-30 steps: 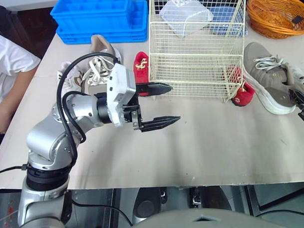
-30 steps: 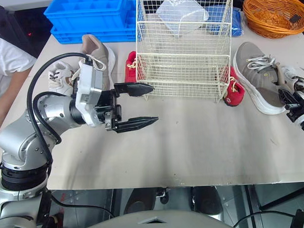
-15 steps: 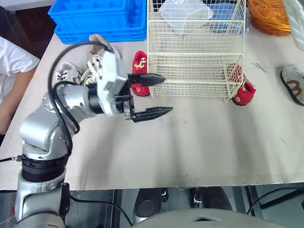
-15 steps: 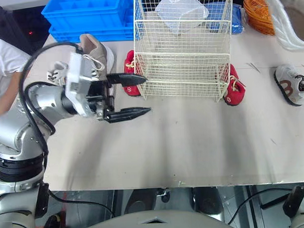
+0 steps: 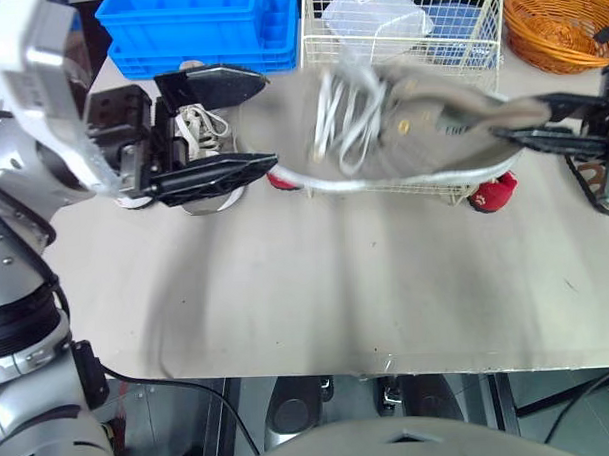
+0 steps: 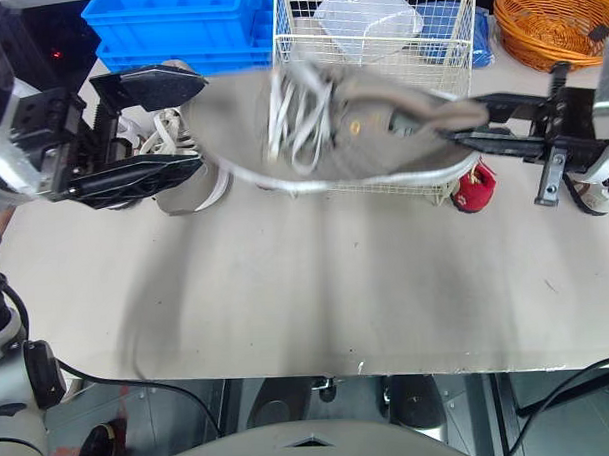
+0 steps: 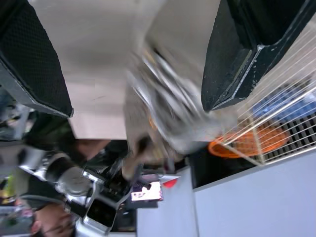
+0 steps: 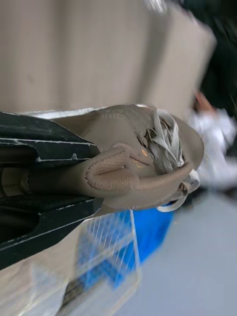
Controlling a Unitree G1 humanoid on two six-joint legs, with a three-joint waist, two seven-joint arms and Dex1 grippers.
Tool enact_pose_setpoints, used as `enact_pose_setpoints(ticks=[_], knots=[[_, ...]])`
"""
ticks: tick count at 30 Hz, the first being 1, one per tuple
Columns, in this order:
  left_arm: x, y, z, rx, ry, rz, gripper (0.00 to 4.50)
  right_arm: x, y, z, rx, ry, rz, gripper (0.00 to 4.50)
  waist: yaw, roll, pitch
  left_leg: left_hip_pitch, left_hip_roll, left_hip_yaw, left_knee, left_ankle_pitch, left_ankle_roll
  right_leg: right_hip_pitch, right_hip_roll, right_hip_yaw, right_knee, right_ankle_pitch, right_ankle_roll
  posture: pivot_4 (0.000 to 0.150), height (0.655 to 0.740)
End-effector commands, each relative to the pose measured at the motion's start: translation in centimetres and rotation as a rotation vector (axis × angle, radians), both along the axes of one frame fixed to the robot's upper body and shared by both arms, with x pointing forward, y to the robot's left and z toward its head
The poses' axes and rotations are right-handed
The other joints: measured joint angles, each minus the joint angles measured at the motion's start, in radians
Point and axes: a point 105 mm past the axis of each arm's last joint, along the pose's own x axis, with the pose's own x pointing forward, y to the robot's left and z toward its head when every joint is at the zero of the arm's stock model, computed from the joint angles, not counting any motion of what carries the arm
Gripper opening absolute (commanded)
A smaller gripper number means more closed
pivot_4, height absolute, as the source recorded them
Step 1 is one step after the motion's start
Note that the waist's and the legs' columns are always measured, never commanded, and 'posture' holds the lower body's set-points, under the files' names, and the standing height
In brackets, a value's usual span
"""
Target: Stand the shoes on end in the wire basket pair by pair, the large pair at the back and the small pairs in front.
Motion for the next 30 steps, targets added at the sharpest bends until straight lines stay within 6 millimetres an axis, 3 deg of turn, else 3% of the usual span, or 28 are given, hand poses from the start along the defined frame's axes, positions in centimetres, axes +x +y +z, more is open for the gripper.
enact_pose_setpoints(ticks=[1,5,11,15,18,19,27,30], knots=[[0.3,-0.9,-2.3,0.148,0.014,0.03,4.5,-1.4,1.4,0.2,-0.143,-0.085,0.145,0.04,0.0,0.0,0.0,0.0,0.0,0.0,0.0,0.0,0.0,0.0,0.0,0.0,0.0,0.0,0.0,0.15,0.686],[0.0,-2.2,-4.8,0.271,0.062,-0.043,4.5,-1.5,2.9,-0.2,-0.237,-0.13,0.263,0.04,0.0,-0.002,0.001,0.0,0.0,0.0,0.001,0.0,0.0,0.0,0.0,0.0,0.0,0.0,0.0,0.15,0.686],[1.1,-2.1,-8.1,0.474,0.066,-0.097,4.5,-1.0,4.9,-0.5,-0.3,-0.209,0.36,0.04,0.0,-0.003,0.002,-0.001,0.0,0.0,0.001,0.0,0.0,-0.001,0.0,-0.001,0.001,0.0,0.0,0.15,0.686],[1.6,-2.1,-8.8,0.514,0.072,-0.119,4.5,-1.0,5.4,-0.4,-0.307,-0.227,0.38,0.04,0.002,-0.003,0.002,-0.001,0.0,0.0,0.001,0.0,0.0,-0.001,0.0,-0.001,0.001,0.0,0.0,0.15,0.686],[1.6,-2.5,-8.7,0.503,0.076,-0.166,3.78,-1.0,5.5,-0.5,-0.316,-0.234,0.389,0.0,0.002,-0.003,0.002,-0.001,0.0,0.0,0.001,0.0,0.0,-0.001,0.0,-0.002,0.0,0.0,0.0,0.15,0.686],[1.6,-2.6,-8.6,0.504,0.074,-0.177,3.07,-0.9,5.5,-0.6,-0.322,-0.236,0.387,0.0,0.001,-0.004,0.002,-0.001,0.0,0.0,0.001,0.0,0.0,-0.001,0.0,-0.002,0.001,0.0,0.0,0.15,0.686],[1.7,-3.4,-8.8,0.5,0.062,-0.202,0.62,0.1,5.0,-1.2,-0.341,-0.221,0.317,0.0,0.0,-0.003,0.002,-0.001,0.0,-0.001,0.002,0.0,0.0,-0.001,0.0,-0.002,0.001,0.0,0.0,0.15,0.686],[2.0,-4.0,-8.5,0.45,0.039,-0.177,0.48,0.5,4.4,-1.2,-0.316,-0.199,0.268,1.31,0.001,-0.004,0.002,-0.001,0.0,-0.001,0.002,0.0,0.0,-0.001,0.0,-0.002,0.001,0.0,0.0,0.15,0.686]])
